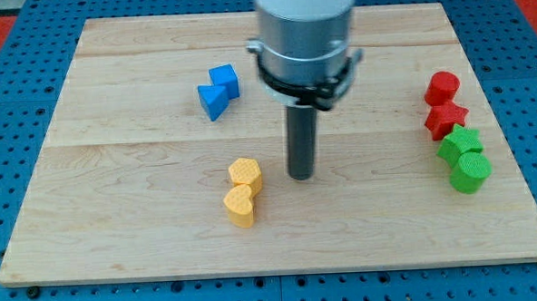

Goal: Move the green star towards the top right

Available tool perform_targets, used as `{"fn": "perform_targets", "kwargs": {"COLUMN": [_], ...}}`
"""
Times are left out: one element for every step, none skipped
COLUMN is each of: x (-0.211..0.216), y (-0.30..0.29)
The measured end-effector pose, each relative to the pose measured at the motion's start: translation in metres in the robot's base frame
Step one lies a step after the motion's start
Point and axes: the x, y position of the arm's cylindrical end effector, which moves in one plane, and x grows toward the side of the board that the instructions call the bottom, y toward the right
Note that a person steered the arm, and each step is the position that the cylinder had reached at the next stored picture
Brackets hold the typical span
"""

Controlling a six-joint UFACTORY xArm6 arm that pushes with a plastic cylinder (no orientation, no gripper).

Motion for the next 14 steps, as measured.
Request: {"fn": "perform_targets", "kwargs": {"x": [0.02, 0.041, 0.044, 0.044, 0.044, 0.044, 0.044, 0.035, 0.016, 0.0, -0.013, -0.019, -0.025, -0.056], "y": [0.038, 0.087, 0.133, 0.175, 0.214, 0.228, 0.228, 0.231, 0.207, 0.175, 0.158, 0.16, 0.177, 0.175]}}
